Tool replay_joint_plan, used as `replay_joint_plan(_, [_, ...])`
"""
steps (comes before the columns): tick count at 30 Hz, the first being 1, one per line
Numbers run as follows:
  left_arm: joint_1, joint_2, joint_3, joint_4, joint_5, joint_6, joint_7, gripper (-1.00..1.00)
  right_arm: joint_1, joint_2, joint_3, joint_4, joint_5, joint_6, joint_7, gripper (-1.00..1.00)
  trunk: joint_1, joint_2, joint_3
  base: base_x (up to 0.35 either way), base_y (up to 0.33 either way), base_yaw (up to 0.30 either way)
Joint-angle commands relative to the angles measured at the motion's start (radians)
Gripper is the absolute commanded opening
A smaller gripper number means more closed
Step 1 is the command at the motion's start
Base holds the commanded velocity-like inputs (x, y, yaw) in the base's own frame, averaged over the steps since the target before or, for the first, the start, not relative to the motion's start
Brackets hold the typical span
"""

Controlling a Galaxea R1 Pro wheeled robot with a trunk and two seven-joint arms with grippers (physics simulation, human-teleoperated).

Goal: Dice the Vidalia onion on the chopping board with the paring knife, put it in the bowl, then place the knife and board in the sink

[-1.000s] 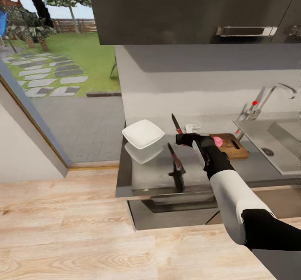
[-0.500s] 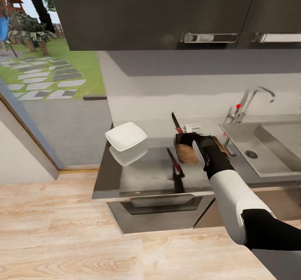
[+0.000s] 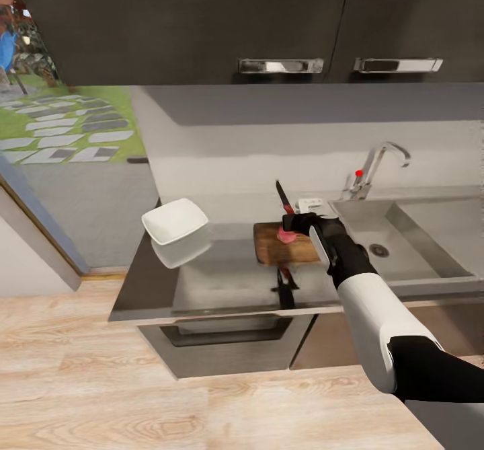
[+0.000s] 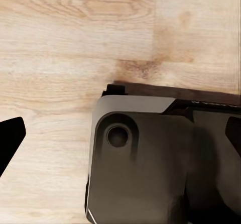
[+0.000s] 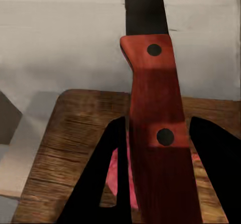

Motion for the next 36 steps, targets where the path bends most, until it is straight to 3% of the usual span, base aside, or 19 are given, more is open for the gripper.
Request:
replay_joint_plan(1, [0.000, 0.001, -0.008, -0.003, 0.010, 0.005, 0.007, 1.00, -0.001, 0.000, -0.001, -0.001, 0.010, 0.005, 0.006, -1.00, 0.001, -0.002, -0.002, 0.000, -0.317, 0.000])
replay_joint_plan(11, [0.000, 0.001, -0.008, -0.003, 0.010, 0.005, 0.007, 1.00, -0.001, 0.001, 0.000, 0.026, 0.013, -0.041, 0.006, -1.00, 0.001, -0.002, -0.002, 0.000, -0.317, 0.000])
replay_joint_plan(20, [0.000, 0.001, -0.008, -0.004, 0.009, 0.005, 0.007, 1.00, -0.001, 0.007, 0.002, 0.037, 0.105, -0.072, 0.006, -1.00, 0.001, -0.002, -0.002, 0.000, -0.149, 0.000])
replay_joint_plan(25, [0.000, 0.001, -0.008, -0.004, 0.009, 0.005, 0.007, 1.00, -0.001, 0.006, 0.002, 0.024, 0.129, -0.077, 0.001, -1.00, 0.001, -0.002, -0.002, 0.000, -0.004, 0.000])
replay_joint_plan(32, [0.000, 0.001, -0.008, 0.011, 0.009, 0.005, 0.007, 1.00, -0.001, 0.016, 0.001, 0.022, 0.304, -0.075, -0.112, -1.00, 0.001, -0.002, -0.002, 0.000, 0.000, 0.000])
replay_joint_plan(36, [0.000, 0.002, -0.008, 0.024, 0.009, 0.001, 0.006, 1.00, -0.001, 0.026, 0.005, 0.022, 0.365, -0.071, -0.145, -1.00, 0.001, -0.002, -0.002, 0.000, 0.000, 0.000])
